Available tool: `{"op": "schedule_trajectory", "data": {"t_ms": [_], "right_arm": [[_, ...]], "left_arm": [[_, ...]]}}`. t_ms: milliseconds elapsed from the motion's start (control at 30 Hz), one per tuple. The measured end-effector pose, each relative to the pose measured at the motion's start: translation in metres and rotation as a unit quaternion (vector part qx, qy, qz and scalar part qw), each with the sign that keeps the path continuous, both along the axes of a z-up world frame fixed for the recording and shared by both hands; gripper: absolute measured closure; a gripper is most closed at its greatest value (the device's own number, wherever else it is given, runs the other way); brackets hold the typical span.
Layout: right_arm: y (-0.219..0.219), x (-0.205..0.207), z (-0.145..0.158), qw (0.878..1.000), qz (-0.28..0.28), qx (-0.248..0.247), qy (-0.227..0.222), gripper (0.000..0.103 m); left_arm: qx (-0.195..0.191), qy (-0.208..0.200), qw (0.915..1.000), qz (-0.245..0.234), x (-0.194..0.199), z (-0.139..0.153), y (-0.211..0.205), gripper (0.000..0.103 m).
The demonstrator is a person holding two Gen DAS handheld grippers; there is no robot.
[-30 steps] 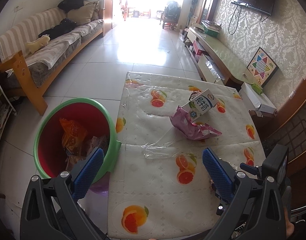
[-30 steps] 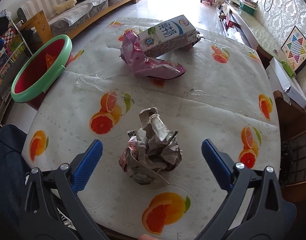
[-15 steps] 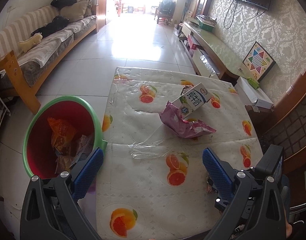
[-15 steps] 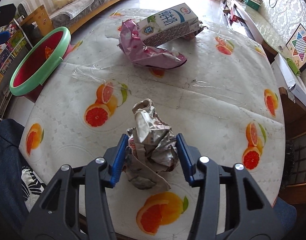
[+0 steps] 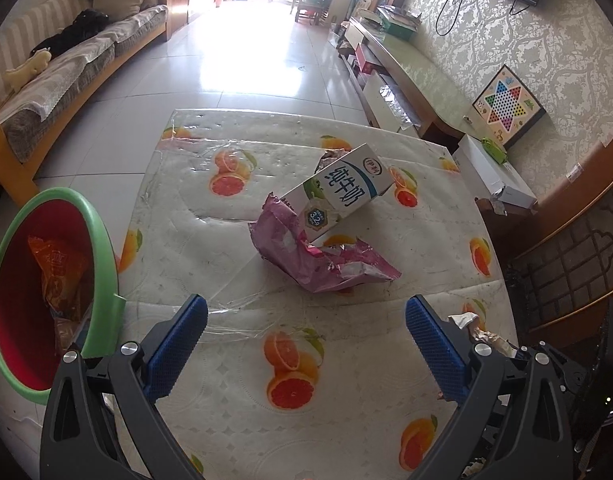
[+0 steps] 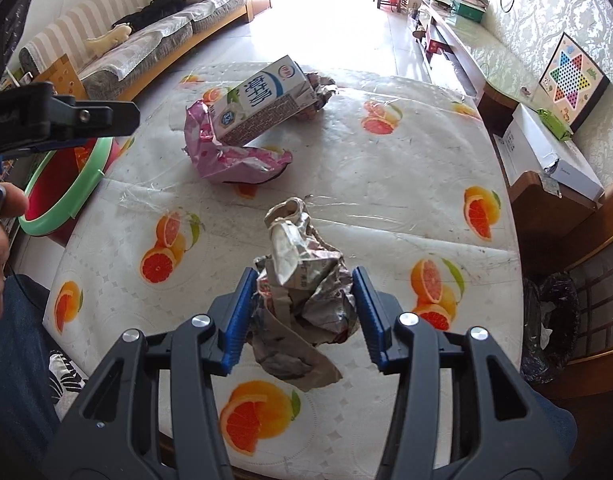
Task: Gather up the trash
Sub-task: 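Grasp the pink wrapper with the left gripper while the right lifts the foil ball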
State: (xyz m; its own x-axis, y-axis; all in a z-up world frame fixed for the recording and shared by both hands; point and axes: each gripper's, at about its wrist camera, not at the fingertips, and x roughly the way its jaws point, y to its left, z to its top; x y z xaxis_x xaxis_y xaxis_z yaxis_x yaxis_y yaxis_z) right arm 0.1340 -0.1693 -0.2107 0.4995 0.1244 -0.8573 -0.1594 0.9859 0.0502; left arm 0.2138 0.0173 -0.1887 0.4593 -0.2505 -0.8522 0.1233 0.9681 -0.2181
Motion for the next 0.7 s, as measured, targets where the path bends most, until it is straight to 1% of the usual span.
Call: {"op": "schedule_trajectory", "data": {"t_ms": [67, 200, 333, 400, 533, 700], "right_arm": [[-0.008, 0.002, 0.002, 1.0, -0.006, 0.001, -0.003, 0.056], [-0.022, 0.007, -0.001, 1.0, -0.016, 0.012, -0.001, 0.056], [-0.031, 0.013, -0.006, 1.0, -0.021, 0.019, 0.002, 0.056], [-0.036, 0.016, -0.008, 0.999, -0.024, 0.023, 0.005, 0.056], [-0.046, 0.023, -0.013, 0.999, -0.034, 0.029, 0.008, 0.056], [-0.052, 0.032, -0.021, 0.998, -0.038, 0.042, 0.015, 0.056]], "left_arm": [[-0.003, 0.013, 0.9999, 0.008, 0.01, -0.011, -0.006, 0.008], [-0.018, 0.036, 0.9983, 0.043, 0.03, -0.03, -0.01, 0.008], [-0.031, 0.063, 0.9944, 0.079, 0.051, -0.053, -0.011, 0.008], [-0.031, 0.078, 0.9922, 0.093, 0.059, -0.065, -0.012, 0.008], [-0.027, 0.096, 0.9897, 0.103, 0.068, -0.081, -0.016, 0.008], [-0.01, 0.095, 0.9899, 0.105, 0.073, -0.09, -0.021, 0.009]]}}
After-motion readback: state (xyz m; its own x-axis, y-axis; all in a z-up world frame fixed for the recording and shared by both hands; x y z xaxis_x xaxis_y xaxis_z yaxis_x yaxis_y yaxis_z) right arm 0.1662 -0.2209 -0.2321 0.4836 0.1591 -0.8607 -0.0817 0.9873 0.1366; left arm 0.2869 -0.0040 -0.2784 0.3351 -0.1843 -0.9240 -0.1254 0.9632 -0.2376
